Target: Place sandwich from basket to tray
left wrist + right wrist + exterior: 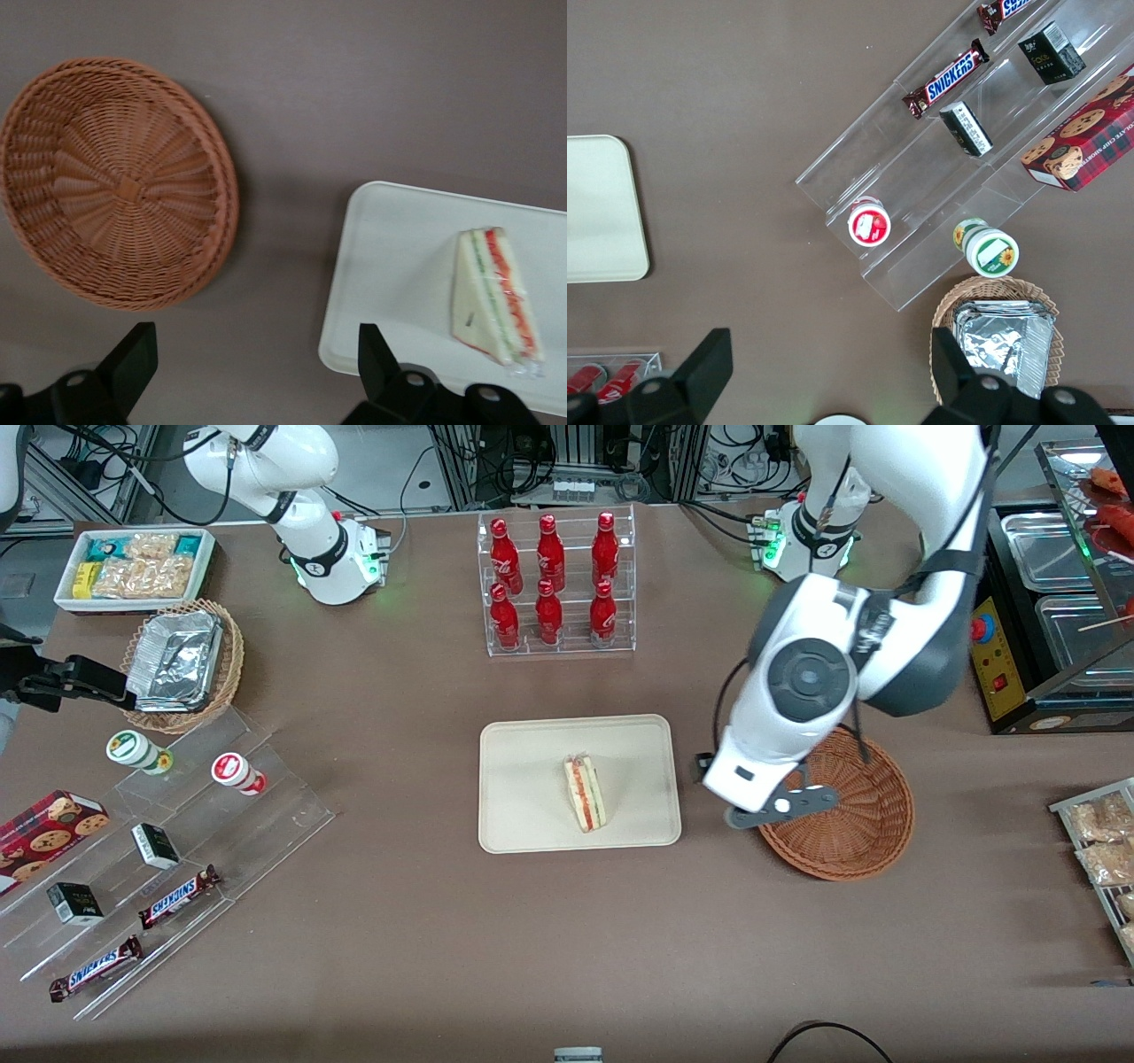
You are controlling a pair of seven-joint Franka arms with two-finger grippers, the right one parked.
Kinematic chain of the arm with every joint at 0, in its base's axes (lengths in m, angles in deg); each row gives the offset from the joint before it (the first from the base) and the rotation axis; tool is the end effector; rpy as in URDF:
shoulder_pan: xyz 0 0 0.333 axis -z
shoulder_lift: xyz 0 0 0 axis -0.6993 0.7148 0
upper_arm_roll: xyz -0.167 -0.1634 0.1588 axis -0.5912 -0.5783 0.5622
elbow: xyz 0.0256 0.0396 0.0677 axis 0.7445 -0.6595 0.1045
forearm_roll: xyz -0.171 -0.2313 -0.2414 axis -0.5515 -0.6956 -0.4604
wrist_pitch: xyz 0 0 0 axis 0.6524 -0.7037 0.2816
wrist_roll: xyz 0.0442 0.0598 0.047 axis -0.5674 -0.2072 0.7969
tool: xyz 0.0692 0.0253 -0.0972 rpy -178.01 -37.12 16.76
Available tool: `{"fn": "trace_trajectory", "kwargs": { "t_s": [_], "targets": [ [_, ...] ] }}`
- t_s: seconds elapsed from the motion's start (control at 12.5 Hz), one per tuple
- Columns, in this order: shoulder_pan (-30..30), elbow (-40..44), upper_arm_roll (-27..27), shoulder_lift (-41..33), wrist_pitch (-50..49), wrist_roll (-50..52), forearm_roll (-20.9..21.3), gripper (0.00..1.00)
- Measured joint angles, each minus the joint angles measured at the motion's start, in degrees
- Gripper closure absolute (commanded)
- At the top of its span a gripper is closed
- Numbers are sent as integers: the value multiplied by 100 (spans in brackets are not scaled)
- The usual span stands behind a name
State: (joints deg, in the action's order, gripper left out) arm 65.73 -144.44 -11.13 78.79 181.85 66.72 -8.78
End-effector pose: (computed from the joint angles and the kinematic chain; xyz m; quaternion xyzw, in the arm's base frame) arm 0.5751 -0.2587 0.4098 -0.9929 -0.0930 0.0565 0.0475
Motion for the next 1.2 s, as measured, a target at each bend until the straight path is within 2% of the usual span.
{"fn": "trace_trajectory", "kwargs": {
  "t_s": [0.32,0.72,1.04,1.2],
  "targets": [
    [-756,-884,8,-875,-10,-1487,-223,0],
    [-1441,-1332,-3,-1578,-387,-1743,-246,0],
    [-2546,-1330,-749,-1846,-743,-2164,-269,0],
    [-2639,-1329,-802,-1973,-829,-2583,-272,0]
  ]
}}
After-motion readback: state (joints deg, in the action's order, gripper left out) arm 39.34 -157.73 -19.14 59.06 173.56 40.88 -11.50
